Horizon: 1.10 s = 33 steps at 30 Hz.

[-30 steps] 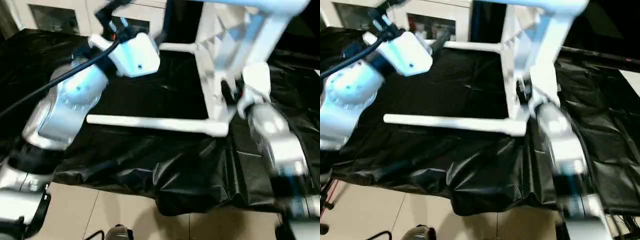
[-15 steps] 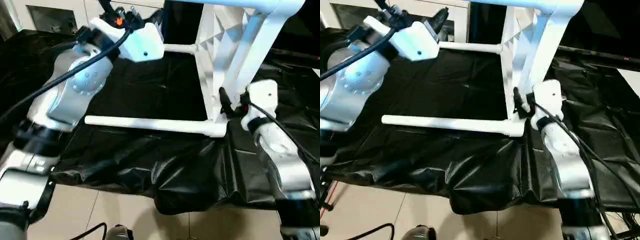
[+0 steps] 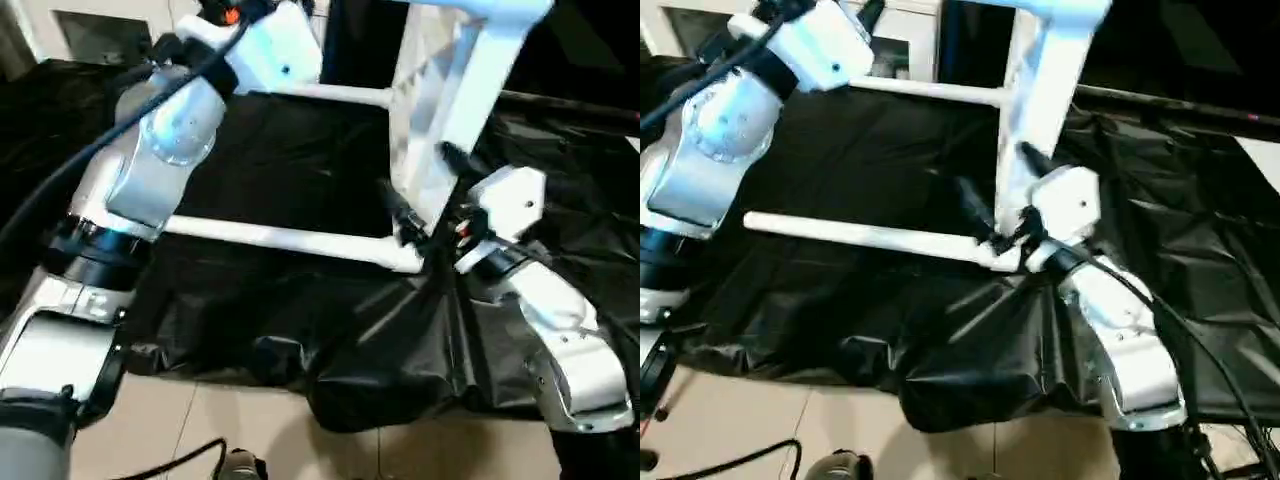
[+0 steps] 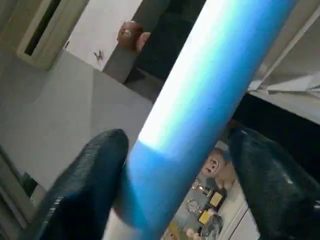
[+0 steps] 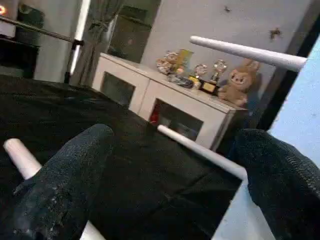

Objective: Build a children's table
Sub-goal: Flip table

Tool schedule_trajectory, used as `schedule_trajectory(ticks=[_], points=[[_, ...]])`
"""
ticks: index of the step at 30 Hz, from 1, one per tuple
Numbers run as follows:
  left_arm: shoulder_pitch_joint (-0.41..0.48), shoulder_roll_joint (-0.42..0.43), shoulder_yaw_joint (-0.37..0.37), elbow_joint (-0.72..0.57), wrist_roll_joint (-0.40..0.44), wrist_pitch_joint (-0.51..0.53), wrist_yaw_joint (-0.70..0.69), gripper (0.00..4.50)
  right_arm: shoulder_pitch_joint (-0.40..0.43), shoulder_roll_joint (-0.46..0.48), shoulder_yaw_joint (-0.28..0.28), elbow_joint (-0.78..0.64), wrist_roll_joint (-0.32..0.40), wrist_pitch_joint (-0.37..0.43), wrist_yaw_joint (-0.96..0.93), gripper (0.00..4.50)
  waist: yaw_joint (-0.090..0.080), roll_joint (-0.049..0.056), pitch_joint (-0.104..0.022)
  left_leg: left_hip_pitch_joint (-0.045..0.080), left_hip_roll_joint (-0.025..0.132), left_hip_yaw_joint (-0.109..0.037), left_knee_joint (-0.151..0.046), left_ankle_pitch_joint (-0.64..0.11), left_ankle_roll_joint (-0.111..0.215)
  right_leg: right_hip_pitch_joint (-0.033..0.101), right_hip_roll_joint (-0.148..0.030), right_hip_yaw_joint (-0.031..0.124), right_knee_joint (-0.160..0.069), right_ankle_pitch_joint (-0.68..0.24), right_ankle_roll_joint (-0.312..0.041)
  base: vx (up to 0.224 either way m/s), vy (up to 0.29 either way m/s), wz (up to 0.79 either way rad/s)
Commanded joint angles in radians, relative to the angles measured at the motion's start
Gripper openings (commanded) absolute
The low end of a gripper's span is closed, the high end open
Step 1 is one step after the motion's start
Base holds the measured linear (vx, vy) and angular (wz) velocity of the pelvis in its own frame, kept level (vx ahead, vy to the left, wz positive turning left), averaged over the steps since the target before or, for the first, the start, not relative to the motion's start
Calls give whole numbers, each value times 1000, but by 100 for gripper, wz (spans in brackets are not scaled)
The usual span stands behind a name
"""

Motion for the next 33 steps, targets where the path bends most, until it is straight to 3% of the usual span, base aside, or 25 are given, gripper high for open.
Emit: schedule_trajectory(ticks=[1, 8, 9, 12, 14, 19, 28, 33], points=[[-38, 23, -4, 29, 38, 20, -24, 350, 20, -21, 0, -19, 17, -7, 35, 442, 1, 13, -64, 41, 66, -49, -82, -301, -38, 24, -83, 54, -82, -212, -138, 0, 0, 0], [-57, 36, 0, 68, 53, 26, -20, 350, 26, -26, 4, -23, 19, -3, 57, 442, 0, 15, -65, 39, 69, -51, -83, -298, -41, 25, -85, 53, -80, -194, -149, 0, 0, 0], [-57, 36, 2, 69, 56, 30, -15, 319, 27, -26, 7, -25, 19, -3, 61, 442, 0, 16, -67, 39, 68, -51, -83, -294, -40, 26, -85, 53, -78, -183, -153, 0, 0, 0], [-72, 33, 5, 97, 45, 17, -12, 314, 35, -28, 25, -36, 29, 5, 92, 442, 2, 17, -66, 40, 68, -51, -82, -303, -36, 25, -85, 53, -80, -181, -157, 0, 0, 0], [-83, 32, 5, 111, 45, 15, -11, 276, 39, -31, 35, -43, 36, 10, 112, 442, 3, 17, -66, 39, 68, -52, -83, -310, -39, 26, -85, 53, -80, -193, -152, 0, 0, 0], [-96, 25, 19, 127, 10, 30, -60, 245, 36, -24, 56, -56, 60, 21, 146, 442, 6, 19, -65, 40, 70, -54, -85, -323, -42, 24, -89, 54, -84, -225, -154, 0, 0, 0], [-108, 12, 28, 155, -28, 54, -106, 232, 29, -16, 58, -52, 68, 20, 158, 442, 16, 20, -69, 40, 71, -52, -83, -302, -41, 25, -89, 54, -80, -198, -156, 0, 0, 0], [-114, -5, 42, 170, -58, 126, -176, 231, 29, -12, 59, -46, 61, 16, 162, 442, 24, 20, -68, 41, 71, -51, -84, -303, -42, 23, -91, 54, -81, -212, -160, 0, 0, 0]])
